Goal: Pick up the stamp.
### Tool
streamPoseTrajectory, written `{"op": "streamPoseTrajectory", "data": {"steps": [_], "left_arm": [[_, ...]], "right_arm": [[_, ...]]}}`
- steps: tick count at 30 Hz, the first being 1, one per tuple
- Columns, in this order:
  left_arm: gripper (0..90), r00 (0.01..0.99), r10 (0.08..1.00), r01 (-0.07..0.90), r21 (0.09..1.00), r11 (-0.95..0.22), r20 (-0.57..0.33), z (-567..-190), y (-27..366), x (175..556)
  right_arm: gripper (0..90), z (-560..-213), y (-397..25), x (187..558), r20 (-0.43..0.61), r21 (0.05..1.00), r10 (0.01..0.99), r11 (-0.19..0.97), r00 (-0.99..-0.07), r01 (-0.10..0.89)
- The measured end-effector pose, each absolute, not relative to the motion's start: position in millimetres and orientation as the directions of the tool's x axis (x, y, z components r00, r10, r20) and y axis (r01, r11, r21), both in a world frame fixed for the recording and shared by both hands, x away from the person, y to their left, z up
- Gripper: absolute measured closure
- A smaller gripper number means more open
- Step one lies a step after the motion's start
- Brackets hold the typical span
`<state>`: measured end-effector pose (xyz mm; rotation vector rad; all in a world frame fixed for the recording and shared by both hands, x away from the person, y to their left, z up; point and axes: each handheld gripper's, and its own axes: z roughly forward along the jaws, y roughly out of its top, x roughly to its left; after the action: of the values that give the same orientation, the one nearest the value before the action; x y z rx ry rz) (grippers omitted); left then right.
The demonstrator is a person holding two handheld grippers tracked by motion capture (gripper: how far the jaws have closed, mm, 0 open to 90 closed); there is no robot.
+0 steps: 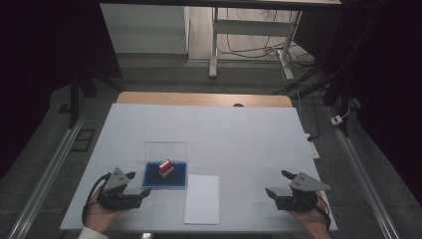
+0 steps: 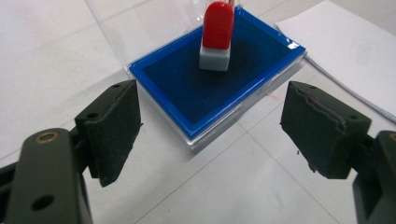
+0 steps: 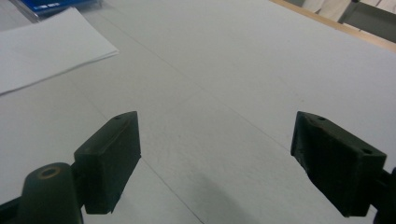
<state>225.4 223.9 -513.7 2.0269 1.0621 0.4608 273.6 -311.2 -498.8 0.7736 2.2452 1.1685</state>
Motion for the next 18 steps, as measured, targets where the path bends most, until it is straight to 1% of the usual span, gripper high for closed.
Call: {"op": "streamPoseTrajectory", "data": {"steps": [2,11,18], "left_arm": [[20.3,0.586,0.809,0.522,0.781,-0.343,-0.036,-513.1,223.8,225.5],[20.3,0.596,0.803,0.517,0.778,-0.356,-0.028,-513.1,222.9,227.0],[20.7,0.596,0.803,0.514,0.78,-0.357,-0.026,-510.7,224.7,226.5]], "right_arm": [[16.0,-499.4,-311.0,273.8,-0.144,0.848,0.672,0.462,-0.727,0.259],[20.1,-498.9,-311.4,273.7,-0.141,0.848,0.676,0.459,-0.723,0.265],[21.0,-498.6,-311.8,273.8,-0.143,0.847,0.679,0.461,-0.72,0.266]]}}
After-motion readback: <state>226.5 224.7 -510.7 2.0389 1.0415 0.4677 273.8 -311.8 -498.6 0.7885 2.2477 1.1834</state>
